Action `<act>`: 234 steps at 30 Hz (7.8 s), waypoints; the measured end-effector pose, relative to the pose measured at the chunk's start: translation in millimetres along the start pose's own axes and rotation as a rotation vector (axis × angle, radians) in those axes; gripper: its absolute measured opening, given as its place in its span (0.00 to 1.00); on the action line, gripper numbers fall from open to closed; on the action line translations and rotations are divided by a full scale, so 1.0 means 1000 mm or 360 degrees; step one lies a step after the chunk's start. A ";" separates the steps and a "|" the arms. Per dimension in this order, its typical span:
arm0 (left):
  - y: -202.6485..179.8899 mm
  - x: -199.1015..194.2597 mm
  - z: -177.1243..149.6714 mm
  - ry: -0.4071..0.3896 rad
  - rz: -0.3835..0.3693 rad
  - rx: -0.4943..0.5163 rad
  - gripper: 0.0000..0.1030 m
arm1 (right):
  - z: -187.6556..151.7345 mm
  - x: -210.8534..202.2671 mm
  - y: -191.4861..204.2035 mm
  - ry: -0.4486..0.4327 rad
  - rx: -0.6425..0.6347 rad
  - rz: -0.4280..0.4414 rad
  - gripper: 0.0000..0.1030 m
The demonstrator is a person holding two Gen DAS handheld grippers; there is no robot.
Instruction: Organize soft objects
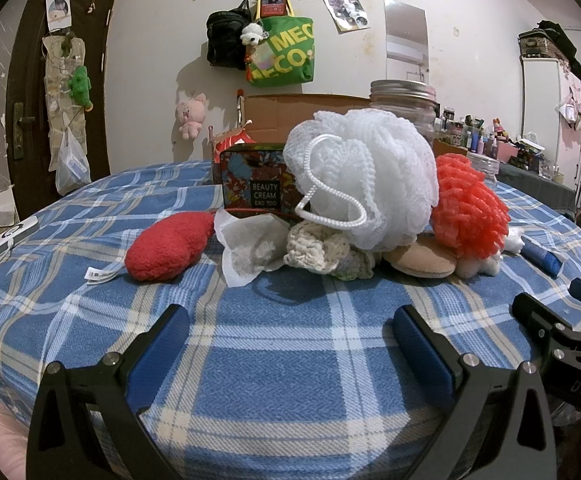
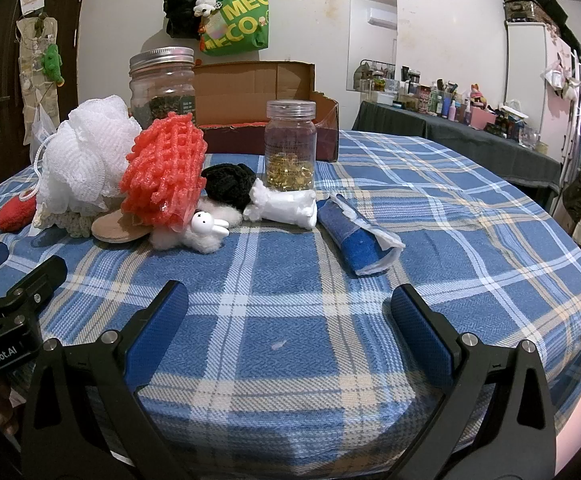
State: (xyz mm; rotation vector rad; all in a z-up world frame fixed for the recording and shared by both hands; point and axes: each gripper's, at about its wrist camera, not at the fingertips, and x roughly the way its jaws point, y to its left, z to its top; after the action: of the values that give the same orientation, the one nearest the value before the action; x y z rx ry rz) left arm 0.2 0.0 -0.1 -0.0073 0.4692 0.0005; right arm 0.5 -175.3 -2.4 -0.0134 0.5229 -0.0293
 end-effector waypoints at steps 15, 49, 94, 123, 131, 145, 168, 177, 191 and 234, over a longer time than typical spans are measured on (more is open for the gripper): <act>0.009 -0.001 0.012 0.0022 -0.0103 -0.0031 1.00 | 0.005 0.003 -0.002 0.0033 0.0011 0.0044 1.00; 0.000 0.033 0.095 0.0154 -0.0597 0.0135 0.68 | 0.098 0.059 -0.003 0.0246 -0.0032 0.0911 0.58; 0.033 -0.025 0.150 -0.0116 -0.0655 0.0116 0.08 | 0.130 -0.001 -0.024 0.0006 -0.0015 0.0968 0.32; 0.019 0.070 0.275 -0.0095 -0.0711 0.0305 0.07 | 0.274 0.075 -0.023 0.0048 -0.0145 0.0950 0.32; -0.003 0.160 0.294 0.0152 -0.0711 0.0358 0.07 | 0.306 0.166 -0.002 0.0343 -0.0154 0.0889 0.32; -0.017 0.305 0.301 0.0462 -0.0671 0.0323 0.07 | 0.313 0.330 0.037 0.0816 -0.0150 0.0603 0.32; -0.012 0.342 0.300 0.0547 -0.0538 0.0323 0.30 | 0.307 0.377 0.054 0.0960 -0.0165 0.0456 0.42; -0.006 0.346 0.298 0.0577 -0.0447 0.0320 0.60 | 0.314 0.376 0.061 0.0965 -0.0213 0.0375 0.55; -0.003 0.344 0.296 0.0550 -0.0349 0.0363 0.91 | 0.318 0.375 0.063 0.0951 -0.0208 0.0330 0.65; 0.039 -0.022 0.288 -0.0323 -0.0431 0.0052 1.00 | 0.321 0.023 -0.013 0.0001 -0.0169 0.0388 0.91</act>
State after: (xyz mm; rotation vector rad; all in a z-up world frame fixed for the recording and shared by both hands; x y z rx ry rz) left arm 110.5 41.1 266.7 -0.0382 0.2624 -0.2704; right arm 180.9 -187.8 264.8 -0.0533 0.5232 0.2363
